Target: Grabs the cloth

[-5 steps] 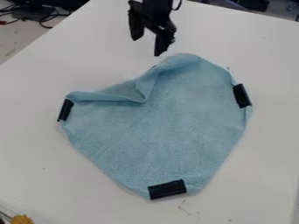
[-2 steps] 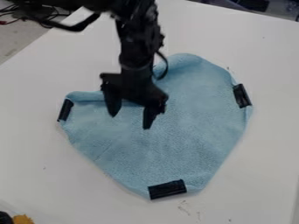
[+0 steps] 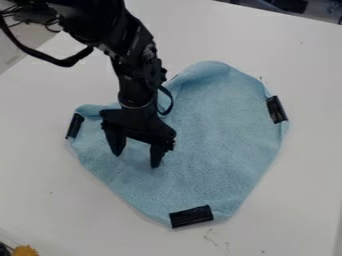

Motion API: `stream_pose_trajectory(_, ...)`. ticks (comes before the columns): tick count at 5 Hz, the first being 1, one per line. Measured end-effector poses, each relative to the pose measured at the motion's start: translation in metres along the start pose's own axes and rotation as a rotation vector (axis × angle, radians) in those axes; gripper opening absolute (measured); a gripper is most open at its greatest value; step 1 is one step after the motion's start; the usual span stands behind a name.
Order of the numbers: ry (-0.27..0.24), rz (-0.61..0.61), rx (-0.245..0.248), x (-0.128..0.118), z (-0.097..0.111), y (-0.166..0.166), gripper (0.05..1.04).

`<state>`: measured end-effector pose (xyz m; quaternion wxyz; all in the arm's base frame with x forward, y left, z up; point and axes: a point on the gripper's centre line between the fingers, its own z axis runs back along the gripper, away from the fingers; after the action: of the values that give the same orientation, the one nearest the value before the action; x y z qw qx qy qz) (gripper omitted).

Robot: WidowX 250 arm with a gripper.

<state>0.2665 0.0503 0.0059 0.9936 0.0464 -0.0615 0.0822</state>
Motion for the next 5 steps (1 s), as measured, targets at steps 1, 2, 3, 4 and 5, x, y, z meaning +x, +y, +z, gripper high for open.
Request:
stream_pose_trajectory(1, -0.013, 0.002, -0.026, 0.003, -0.006, 0.002, 1.001)
stream_pose_trajectory(2, -0.014, 0.017, -0.059, -0.006, -0.011, 0.000, 1.001)
stream_pose_trajectory(3, -0.056, 0.081, -0.054, -0.025, -0.006, -0.005, 0.999)
stream_pose_trajectory(4, -0.030, 0.126, -0.058, -0.054, -0.003, -0.018, 0.999)
stream_pose_trajectory(5, -0.040, 0.142, -0.071, -0.056, -0.003, -0.029, 0.999)
